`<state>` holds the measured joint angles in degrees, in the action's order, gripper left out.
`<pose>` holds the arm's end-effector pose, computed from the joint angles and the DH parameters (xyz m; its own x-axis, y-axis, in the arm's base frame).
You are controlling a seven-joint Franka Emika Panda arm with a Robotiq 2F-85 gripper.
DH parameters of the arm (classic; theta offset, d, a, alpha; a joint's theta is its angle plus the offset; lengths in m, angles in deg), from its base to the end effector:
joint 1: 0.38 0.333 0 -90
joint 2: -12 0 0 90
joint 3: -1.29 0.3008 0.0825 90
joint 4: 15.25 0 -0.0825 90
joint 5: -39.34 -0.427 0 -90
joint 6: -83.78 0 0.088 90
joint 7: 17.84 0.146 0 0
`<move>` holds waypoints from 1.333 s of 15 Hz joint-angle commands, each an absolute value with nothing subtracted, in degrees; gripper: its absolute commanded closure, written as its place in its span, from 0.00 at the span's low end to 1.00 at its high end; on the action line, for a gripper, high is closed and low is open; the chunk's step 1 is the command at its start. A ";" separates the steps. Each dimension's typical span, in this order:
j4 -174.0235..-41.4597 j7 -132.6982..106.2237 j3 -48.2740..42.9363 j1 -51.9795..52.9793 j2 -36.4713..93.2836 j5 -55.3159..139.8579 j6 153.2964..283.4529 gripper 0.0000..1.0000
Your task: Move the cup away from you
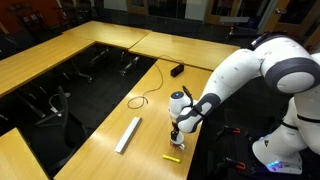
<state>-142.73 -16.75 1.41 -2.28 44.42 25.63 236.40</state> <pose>0.5233 -0.0187 0.0140 0.9561 -0.2589 -0.1372 -0.2712 -0.9592 -0.0799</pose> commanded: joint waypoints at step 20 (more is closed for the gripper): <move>-133.11 -12.43 3.80 -3.28 55.91 23.61 236.02 0.97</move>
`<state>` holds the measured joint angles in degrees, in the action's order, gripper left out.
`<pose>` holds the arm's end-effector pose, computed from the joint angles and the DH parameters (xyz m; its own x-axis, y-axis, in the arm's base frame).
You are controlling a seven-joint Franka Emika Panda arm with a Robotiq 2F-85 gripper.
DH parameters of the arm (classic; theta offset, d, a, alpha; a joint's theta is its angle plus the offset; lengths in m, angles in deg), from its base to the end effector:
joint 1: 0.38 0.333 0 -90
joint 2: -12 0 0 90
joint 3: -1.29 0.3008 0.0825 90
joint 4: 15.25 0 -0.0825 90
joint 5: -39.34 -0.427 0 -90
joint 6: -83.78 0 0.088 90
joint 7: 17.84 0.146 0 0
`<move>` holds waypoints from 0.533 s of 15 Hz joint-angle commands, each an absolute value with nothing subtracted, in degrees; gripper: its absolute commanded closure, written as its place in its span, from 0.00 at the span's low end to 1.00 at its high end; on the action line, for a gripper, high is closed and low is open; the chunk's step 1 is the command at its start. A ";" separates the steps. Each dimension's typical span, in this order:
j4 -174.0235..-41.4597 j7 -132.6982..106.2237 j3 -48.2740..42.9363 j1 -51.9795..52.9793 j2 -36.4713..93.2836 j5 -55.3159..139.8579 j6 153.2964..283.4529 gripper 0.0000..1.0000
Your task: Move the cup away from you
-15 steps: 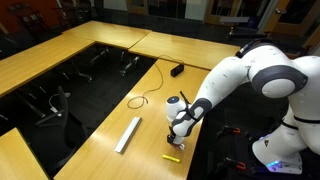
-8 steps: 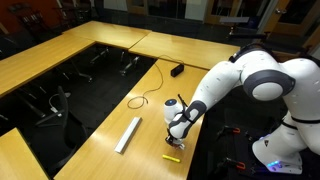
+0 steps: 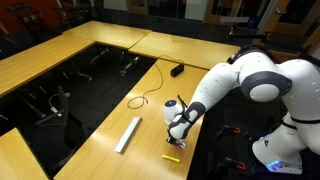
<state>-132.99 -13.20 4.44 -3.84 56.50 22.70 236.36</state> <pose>0.5407 0.0002 -0.0500 0.9183 -0.3430 -0.1975 -0.3683 -0.9233 -0.1088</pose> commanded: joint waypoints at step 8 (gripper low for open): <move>-131.38 -13.73 0.82 -4.23 54.50 27.43 235.04 0.97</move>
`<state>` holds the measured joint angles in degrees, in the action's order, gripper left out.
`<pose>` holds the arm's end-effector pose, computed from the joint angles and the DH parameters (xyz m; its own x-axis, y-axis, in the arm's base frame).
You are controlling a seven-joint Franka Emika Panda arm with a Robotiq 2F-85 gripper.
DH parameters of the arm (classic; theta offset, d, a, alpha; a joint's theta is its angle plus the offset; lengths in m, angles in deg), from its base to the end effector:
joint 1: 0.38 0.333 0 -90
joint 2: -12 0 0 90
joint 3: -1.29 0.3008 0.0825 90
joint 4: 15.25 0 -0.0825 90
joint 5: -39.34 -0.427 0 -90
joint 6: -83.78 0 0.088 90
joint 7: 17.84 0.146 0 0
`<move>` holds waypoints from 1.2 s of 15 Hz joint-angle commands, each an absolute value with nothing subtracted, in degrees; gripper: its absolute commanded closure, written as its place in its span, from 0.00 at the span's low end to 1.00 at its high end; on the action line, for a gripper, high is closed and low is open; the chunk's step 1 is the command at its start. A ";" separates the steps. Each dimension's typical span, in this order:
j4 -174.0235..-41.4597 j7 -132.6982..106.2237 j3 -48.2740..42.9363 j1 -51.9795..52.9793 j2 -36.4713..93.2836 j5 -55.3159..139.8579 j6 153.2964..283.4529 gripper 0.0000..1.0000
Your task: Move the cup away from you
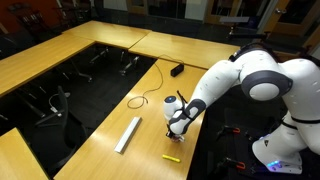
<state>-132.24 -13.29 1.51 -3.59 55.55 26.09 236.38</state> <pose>0.5529 -0.0310 -0.0378 0.9317 -0.3297 -0.1523 -0.3426 -0.9371 -0.0671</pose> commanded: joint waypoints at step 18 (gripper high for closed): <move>-105.49 -14.97 0.24 -5.96 67.06 29.94 217.23 0.64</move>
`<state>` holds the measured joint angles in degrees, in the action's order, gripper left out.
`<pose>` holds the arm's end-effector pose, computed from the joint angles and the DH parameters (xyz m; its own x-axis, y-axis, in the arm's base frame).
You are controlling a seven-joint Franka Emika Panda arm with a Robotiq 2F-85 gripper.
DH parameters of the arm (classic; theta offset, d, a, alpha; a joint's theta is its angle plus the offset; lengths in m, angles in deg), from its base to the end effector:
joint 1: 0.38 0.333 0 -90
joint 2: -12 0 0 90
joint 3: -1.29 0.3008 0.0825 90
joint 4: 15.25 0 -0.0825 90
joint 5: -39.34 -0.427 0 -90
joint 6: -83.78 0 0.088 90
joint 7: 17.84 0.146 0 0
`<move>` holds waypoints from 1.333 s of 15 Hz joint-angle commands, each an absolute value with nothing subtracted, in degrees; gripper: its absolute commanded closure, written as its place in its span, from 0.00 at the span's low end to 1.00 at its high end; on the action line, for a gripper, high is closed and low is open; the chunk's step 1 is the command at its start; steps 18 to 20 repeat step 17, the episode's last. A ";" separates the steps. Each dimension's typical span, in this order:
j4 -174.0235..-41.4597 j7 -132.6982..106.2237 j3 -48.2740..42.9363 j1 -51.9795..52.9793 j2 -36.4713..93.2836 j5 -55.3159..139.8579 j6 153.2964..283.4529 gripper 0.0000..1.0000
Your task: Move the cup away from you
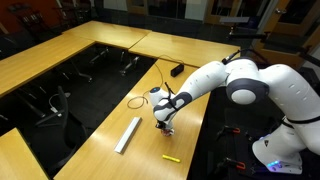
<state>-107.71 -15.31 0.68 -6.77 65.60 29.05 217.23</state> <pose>0.6486 -0.0717 -0.0244 0.9328 -0.2797 -0.2272 -0.3044 -0.9491 -0.0814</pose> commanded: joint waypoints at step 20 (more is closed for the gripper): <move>-137.80 -21.72 -0.37 -5.12 37.94 36.97 227.04 0.00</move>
